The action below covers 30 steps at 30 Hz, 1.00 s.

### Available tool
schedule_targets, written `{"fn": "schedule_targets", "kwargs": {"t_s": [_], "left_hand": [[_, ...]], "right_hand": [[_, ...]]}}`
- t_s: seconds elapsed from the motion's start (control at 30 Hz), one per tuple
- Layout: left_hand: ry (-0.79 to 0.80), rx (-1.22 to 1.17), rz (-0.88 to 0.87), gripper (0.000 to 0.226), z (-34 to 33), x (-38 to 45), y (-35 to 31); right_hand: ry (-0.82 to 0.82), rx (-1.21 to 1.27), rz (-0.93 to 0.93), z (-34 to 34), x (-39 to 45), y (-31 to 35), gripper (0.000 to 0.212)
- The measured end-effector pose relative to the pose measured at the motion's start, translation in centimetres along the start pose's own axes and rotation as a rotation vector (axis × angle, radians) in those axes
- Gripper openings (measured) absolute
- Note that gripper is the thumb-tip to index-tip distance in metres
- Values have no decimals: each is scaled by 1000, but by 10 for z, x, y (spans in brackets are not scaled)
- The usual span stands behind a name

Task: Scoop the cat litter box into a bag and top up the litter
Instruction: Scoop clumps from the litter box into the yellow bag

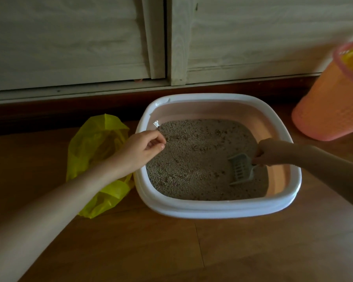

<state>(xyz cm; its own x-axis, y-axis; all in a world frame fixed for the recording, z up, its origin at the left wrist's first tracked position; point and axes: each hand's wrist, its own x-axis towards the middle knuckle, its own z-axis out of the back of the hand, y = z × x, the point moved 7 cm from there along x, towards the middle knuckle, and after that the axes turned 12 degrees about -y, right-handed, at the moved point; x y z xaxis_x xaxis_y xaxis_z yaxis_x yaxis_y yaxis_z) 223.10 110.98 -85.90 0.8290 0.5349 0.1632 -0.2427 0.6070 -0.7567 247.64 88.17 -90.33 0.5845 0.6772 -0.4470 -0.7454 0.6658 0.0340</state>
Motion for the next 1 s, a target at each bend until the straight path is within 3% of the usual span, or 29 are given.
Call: {"fn": "schedule_targets", "kwargs": {"t_s": [0.2,0.33,0.43,0.83,1.0], "left_hand": [[5,76,-46,17,1,-1,1],[66,426,-286,51,-2,-5,0],[177,661,-408,61,-11,-10,7],[113,633,-350,56,6,-16,25],[79,596,-332,55,15,-18,23]], "right_hand": [[32,163,84,-28,11,34,24],[39,230,140,-37,19,57,26],[35,289,167,-44,25,73,28],[17,353,259,-66,41,133,35],[18,238,298,-67,40,151,32]]}}
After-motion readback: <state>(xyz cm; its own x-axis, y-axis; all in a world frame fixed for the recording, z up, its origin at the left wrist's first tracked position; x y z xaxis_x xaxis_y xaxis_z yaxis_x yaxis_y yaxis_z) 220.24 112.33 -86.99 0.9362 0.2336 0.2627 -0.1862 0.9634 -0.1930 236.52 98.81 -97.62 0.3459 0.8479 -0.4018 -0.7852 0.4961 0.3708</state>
